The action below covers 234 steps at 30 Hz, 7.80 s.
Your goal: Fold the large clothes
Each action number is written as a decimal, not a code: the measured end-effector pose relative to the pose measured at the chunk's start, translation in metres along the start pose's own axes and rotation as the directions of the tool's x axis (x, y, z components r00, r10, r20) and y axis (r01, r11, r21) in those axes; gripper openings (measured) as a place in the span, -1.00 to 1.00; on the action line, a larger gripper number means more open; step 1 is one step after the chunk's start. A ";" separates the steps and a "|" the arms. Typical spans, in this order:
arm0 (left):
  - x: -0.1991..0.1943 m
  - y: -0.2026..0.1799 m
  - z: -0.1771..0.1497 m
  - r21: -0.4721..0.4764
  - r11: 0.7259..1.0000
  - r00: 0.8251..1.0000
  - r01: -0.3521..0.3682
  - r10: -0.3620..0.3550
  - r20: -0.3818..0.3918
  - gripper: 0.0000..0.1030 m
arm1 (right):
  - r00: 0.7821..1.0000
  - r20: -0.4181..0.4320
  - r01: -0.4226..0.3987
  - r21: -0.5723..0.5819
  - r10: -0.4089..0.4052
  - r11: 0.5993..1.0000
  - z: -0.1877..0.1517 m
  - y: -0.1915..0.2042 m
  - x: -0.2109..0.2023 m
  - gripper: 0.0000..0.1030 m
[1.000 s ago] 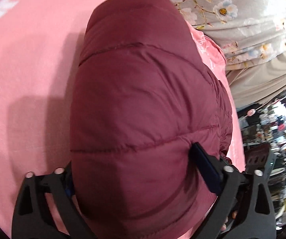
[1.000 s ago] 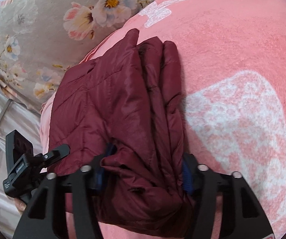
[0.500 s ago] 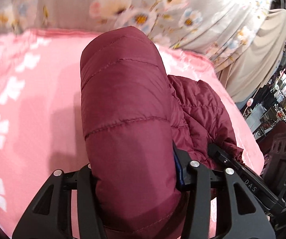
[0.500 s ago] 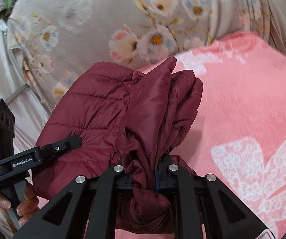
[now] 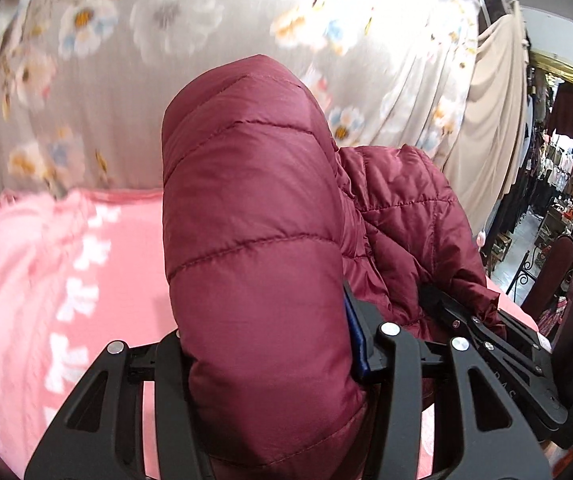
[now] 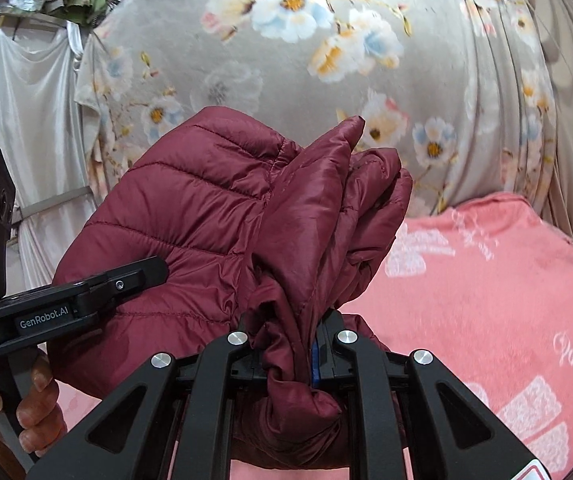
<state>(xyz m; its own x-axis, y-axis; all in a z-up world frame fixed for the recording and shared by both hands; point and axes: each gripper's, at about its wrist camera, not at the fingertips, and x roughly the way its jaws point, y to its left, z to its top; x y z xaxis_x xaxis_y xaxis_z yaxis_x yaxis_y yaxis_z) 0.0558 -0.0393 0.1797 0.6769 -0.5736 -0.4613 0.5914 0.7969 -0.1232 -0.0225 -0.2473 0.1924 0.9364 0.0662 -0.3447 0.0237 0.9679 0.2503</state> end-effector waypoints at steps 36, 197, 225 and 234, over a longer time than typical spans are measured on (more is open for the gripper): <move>0.049 0.154 0.065 -0.006 0.999 0.968 -0.040 0.040 0.246 -0.06 | 0.969 0.038 -0.242 -0.058 0.244 0.969 0.041 0.072 0.165 -0.74; 0.106 0.109 -0.170 -0.055 0.818 0.791 -0.573 0.534 -0.300 0.78 | 0.893 -0.411 0.096 -0.219 -0.181 0.971 -0.206 0.077 0.175 -0.19; 0.108 0.106 -0.169 -0.032 0.818 0.787 -0.575 0.542 -0.294 0.78 | 0.891 -0.416 0.101 -0.213 -0.184 0.972 -0.206 0.078 0.176 -0.19; 0.108 0.106 -0.169 -0.031 0.818 0.787 -0.574 0.542 -0.294 0.78 | 0.891 -0.415 0.101 -0.214 -0.184 0.972 -0.206 0.078 0.176 -0.19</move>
<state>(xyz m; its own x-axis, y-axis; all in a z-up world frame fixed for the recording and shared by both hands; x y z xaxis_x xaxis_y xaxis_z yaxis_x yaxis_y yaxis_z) 0.1176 0.0152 -0.0315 0.7247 0.0359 -0.6881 0.0814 0.9872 0.1373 0.0720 -0.1106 -0.0356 0.6845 -0.0187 -0.7288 0.0427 0.9990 0.0145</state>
